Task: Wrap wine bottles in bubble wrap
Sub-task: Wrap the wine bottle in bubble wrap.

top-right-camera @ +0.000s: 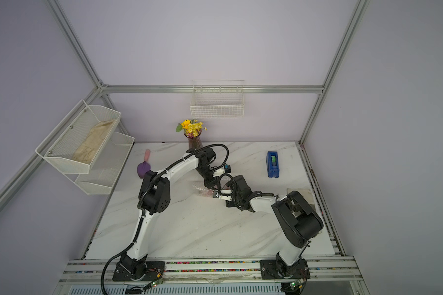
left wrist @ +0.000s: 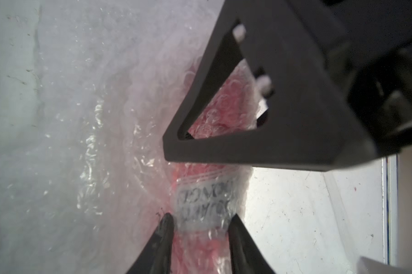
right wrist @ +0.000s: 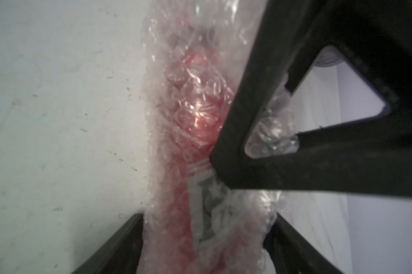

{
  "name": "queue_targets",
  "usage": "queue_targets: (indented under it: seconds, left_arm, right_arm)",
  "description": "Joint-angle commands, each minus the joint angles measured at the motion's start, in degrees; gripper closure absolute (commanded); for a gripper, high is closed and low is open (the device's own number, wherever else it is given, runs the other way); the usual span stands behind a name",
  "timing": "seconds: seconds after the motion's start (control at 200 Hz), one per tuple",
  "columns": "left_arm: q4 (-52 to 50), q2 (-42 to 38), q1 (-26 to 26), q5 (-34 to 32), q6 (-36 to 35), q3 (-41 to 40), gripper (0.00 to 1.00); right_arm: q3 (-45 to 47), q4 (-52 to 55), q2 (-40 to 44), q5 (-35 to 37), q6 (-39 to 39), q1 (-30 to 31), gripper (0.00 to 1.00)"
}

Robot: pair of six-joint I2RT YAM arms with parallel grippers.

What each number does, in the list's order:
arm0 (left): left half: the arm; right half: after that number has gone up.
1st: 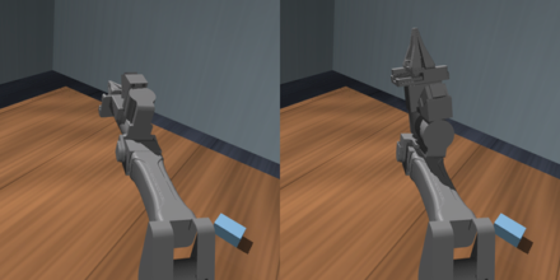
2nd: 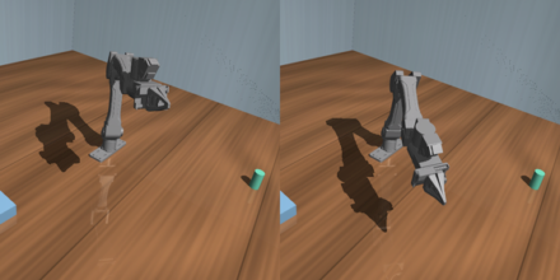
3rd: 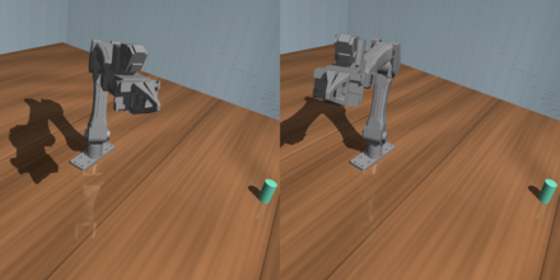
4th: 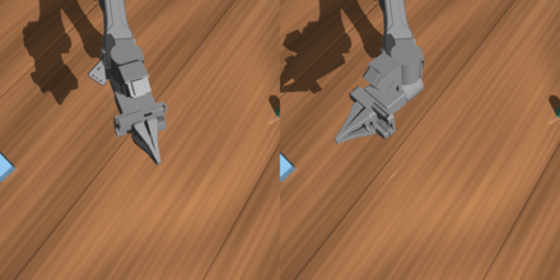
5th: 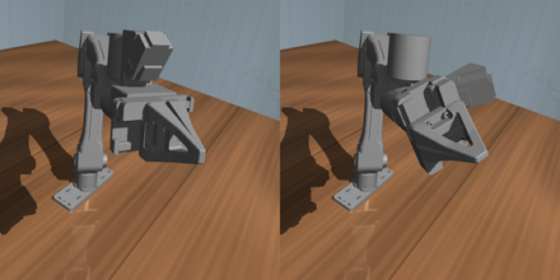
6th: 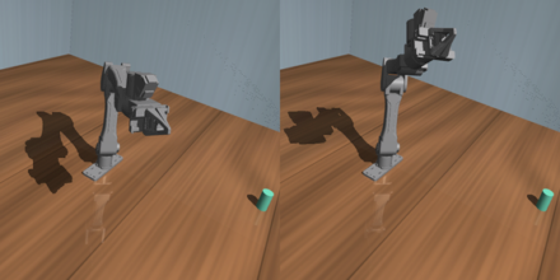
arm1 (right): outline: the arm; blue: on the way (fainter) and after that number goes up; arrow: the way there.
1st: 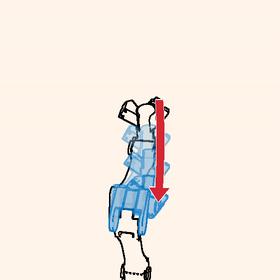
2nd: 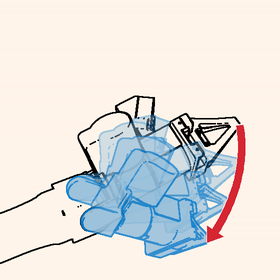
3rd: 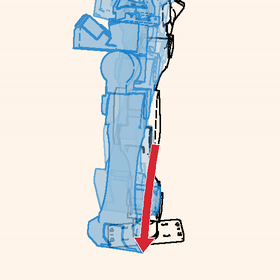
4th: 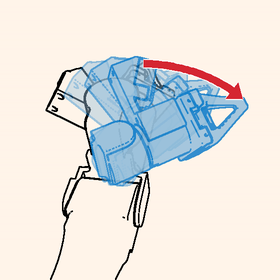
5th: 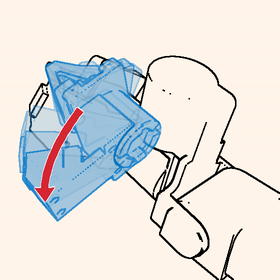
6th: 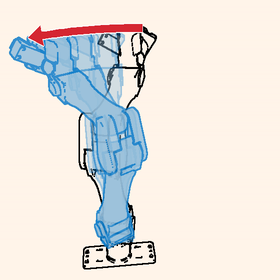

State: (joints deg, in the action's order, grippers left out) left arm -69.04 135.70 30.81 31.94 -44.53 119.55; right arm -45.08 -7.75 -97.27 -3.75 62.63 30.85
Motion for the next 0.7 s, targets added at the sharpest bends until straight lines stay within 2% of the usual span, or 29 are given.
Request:
queue_targets:
  seconds: [0.0,0.135,0.22,0.315,0.425,0.54,0.625,0.695]
  left_arm:
    - [-7.3,2.9,1.1,-10.7,0.6,-5.8,0.63]
    - [-0.6,-5.1,1.0,-11.3,2.2,-11.0,0.57]
    - [3.1,-10.5,0.9,-12.1,3.5,-14.1,0.5]
    - [7.4,-16.1,0.8,-15.0,5.6,-18.0,0.38]
    - [14.2,-23.6,0.8,-21.4,8.7,-24.5,0.29]
    - [25.6,-33.5,0.7,-29.7,11.9,-34.4,0.22]
    - [34.4,-40.6,1.4,-36.4,13.1,-42.5,0.21]
    - [42.2,-46.5,3.4,-42.3,11.1,-50.6,0.21]
  right_arm:
    - [-1.4,7.2,-2.1,-2.4,1.3,-1.5,0.26]
    - [-2.2,11.0,-3.7,-4.8,1.6,-2.8,0.46]
    - [-2.9,13.2,-4.6,-6.8,1.7,-3.4,0.52]
    - [-3.4,15.6,-4.5,-9.0,1.8,-3.7,0.58]
    - [-5.4,21.1,-4.1,-12.5,0.7,-3.8,0.6]
    - [-9.2,30.9,-4.5,-17.2,-1.1,-4.1,0.61]
    - [-12.1,38.3,-5.2,-21.2,-2.9,-4.5,0.61]
    - [-13.5,41.7,-5.7,-23.6,-4.1,-4.5,0.62]
